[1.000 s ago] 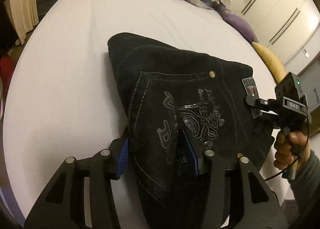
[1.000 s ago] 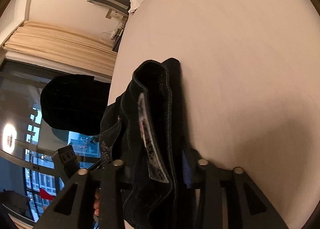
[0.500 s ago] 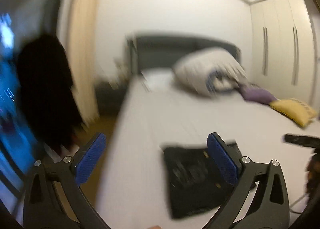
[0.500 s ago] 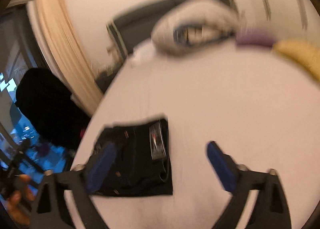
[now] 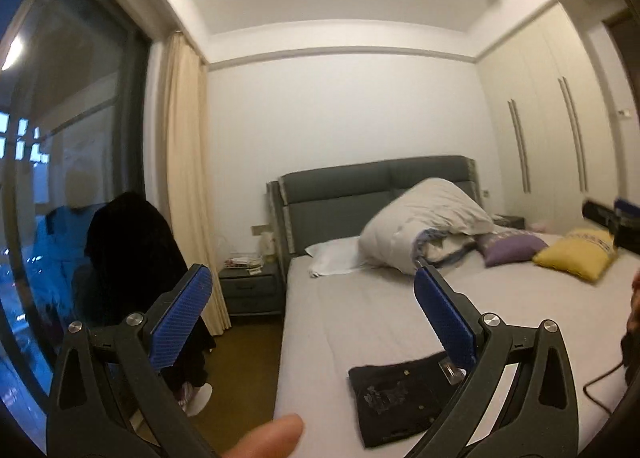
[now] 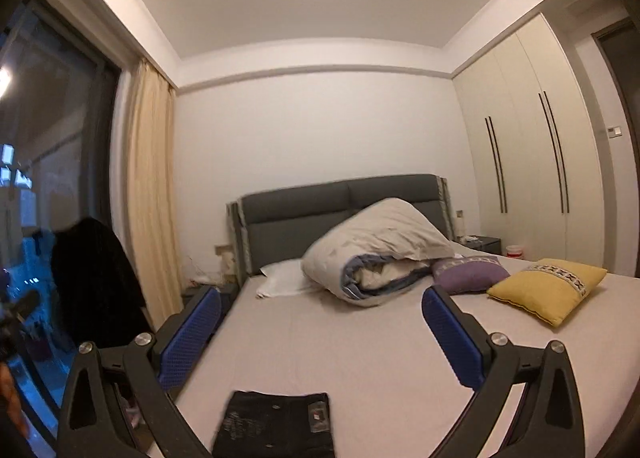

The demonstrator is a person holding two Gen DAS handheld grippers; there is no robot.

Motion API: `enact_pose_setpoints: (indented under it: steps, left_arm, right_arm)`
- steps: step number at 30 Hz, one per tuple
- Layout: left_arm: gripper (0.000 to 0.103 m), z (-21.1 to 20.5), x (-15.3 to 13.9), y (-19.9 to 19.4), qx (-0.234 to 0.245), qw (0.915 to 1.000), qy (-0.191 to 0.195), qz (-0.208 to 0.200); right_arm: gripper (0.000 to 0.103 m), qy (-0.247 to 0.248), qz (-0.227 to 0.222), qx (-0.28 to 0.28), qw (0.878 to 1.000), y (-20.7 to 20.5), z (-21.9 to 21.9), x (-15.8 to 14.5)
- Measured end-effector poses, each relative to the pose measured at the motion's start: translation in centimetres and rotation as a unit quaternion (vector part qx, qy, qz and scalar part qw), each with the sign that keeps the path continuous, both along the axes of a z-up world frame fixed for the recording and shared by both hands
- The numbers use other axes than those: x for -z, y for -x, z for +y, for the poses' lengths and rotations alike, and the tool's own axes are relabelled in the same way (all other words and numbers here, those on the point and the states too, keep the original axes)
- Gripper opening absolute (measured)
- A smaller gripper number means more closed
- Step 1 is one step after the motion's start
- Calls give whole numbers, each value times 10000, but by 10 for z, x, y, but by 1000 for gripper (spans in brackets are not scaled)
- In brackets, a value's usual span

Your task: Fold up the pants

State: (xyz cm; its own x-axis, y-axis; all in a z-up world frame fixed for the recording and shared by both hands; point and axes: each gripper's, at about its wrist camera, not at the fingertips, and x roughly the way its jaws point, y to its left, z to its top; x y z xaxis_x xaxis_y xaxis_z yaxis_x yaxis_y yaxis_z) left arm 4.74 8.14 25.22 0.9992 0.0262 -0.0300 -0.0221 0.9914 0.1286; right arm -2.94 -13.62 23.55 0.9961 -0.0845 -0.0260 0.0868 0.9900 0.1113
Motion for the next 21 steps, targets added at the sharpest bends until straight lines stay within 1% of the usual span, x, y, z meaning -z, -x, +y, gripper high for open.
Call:
enact_pose_setpoints:
  steps: [1,3,4,6,9,10,12,13,15,17,21]
  left_arm:
    - [103,1,-3,4,57,9999,33,120]
    - [103,5,-10,9,316,9976,326,522]
    - [103,10,-11,10,441,9944,566,771]
    - [103,15,-7,9,497,9898,788,1079]
    - [103,13,7,5,420,9835,768,1583]
    - [103,13,15,0,407,9810,785,1728]
    - [103,13,34,-11,304,9742,883,2056]
    - [103,11,45,-16,109,9691,868,2306]
    - [103,9,74,-39,-105,9611,816,2636]
    - [103,3,101,-50,-123,9528,783,2932]
    - [103,-5,140,-58,-52,9376,799,3383]
  right_arm:
    - [103,3,-22,-19,10000,6,1,-3]
    - [103,24,57,-197,9998,21,7,-10]
    - [103,26,126,-319,9994,27,9,-10]
    - [103,61,304,-325,9990,35,13,-10]
    - [103,303,800,-55,9963,31,25,4]
    - [103,349,891,-10,9954,32,29,6]
    - [103,431,1219,155,9915,24,38,23]
    - [103,448,1369,208,9893,20,42,30]
    - [103,483,1772,248,9827,9,50,49]
    - [103,407,2076,164,9772,1,54,63]
    - [103,237,2616,148,9648,-11,58,90]
